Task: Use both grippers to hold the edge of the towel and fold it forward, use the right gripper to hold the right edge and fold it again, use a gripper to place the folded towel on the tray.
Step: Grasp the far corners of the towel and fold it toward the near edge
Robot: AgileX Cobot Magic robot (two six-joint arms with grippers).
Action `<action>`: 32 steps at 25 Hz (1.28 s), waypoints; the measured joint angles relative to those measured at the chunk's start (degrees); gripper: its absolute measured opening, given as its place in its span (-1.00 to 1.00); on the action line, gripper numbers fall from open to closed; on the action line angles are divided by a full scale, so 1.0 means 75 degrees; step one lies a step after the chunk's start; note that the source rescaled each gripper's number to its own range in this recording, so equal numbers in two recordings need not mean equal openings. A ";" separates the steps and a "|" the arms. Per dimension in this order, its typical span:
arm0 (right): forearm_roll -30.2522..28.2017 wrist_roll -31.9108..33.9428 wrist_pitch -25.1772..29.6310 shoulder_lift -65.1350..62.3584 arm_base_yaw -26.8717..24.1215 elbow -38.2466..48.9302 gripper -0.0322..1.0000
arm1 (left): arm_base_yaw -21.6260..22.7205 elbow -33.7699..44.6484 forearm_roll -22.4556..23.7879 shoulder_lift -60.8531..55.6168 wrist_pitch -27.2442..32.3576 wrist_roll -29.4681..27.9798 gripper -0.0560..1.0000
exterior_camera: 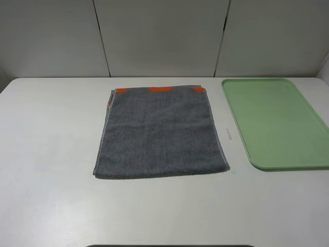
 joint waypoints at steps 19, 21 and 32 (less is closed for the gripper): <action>0.0000 0.0000 0.0000 0.0000 0.0000 0.0000 1.00 | 0.0000 0.0000 0.0000 0.0000 0.0000 0.0000 1.00; 0.0000 0.0000 0.0000 0.0000 0.0000 0.0000 1.00 | 0.0000 0.0000 0.0000 0.0000 0.0000 0.0000 1.00; 0.0000 0.0000 0.0000 0.0000 0.0000 0.0000 1.00 | 0.0000 0.0000 -0.0008 0.0000 0.0000 0.0000 1.00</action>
